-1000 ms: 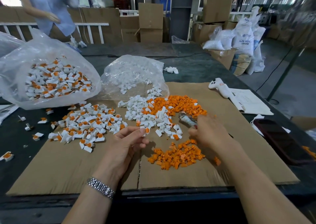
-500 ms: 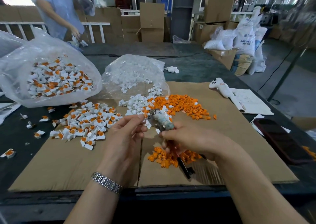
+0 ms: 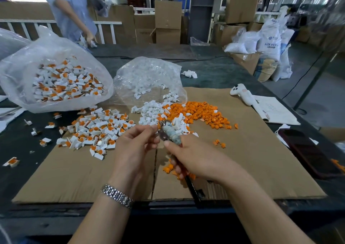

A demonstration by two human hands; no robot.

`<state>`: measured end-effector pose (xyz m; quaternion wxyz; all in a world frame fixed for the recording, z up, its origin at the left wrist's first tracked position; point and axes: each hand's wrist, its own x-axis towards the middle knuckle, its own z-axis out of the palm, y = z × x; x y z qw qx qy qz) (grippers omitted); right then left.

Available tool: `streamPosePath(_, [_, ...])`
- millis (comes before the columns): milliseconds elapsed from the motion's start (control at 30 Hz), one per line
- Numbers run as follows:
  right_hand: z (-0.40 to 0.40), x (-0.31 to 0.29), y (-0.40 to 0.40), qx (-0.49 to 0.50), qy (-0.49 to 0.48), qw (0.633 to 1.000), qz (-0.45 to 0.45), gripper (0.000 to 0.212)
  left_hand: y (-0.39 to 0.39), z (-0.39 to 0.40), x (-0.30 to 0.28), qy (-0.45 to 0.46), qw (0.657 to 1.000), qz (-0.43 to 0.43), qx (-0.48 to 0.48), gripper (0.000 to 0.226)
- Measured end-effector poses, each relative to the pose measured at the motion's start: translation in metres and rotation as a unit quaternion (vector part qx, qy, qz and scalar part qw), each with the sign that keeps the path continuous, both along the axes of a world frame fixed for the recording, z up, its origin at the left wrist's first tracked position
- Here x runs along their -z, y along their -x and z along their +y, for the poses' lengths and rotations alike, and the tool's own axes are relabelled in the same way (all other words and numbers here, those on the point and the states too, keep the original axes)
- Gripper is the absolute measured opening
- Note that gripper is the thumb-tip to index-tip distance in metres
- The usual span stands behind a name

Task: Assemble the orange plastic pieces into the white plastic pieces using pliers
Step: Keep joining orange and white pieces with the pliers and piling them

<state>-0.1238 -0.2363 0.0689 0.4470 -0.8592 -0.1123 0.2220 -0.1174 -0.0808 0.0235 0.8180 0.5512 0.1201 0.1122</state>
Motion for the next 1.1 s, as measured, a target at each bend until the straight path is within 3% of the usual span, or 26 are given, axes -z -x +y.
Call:
streamPosePath(233, [0.010,0.018,0.000,0.051,0.098,0.984,-0.142,0.034,-0.001,-0.002,0.002,-0.004,1.000,0.009,-0.012,0.023])
streamPosePath(333, [0.006,0.016,-0.001,0.034,0.078,0.991,-0.101,0.035,-0.001,-0.003,0.005,0.007,1.000,0.024,-0.005,0.014])
streamPosePath(433, [-0.006,0.007,-0.004,0.006,0.080,0.996,-0.038,0.051,0.002,0.003,0.008,-0.005,0.999,0.034,0.000,0.008])
streamPosePath(533, [-0.026,0.003,-0.019,0.035,0.146,0.985,-0.085,0.054,0.005,0.017,0.014,-0.132,0.988,0.055,-0.052,0.011])
streamPosePath(633, [-0.049,0.008,-0.042,0.105,0.258,0.945,-0.170,0.051,0.006,0.033,0.020,-0.347,0.922,0.069,-0.160,0.011])
streamPosePath(733, [-0.065,0.021,-0.063,0.158,0.354,0.904,-0.182,0.060,0.002,0.042,0.020,-0.479,0.846,0.079,-0.222,0.021])
streamPosePath(800, [-0.072,0.031,-0.070,0.175,0.395,0.881,-0.194,0.061,-0.002,0.040,0.018,-0.509,0.834,0.056,-0.209,0.027])
streamPosePath(900, [-0.077,0.045,-0.076,0.184,0.437,0.852,-0.222,0.062,-0.015,0.024,0.015,-0.554,0.823,0.011,-0.128,0.018])
streamPosePath(1100, [-0.078,0.059,-0.083,0.189,0.454,0.840,-0.228,0.061,-0.053,-0.001,0.019,-0.680,0.732,0.022,-0.048,0.024])
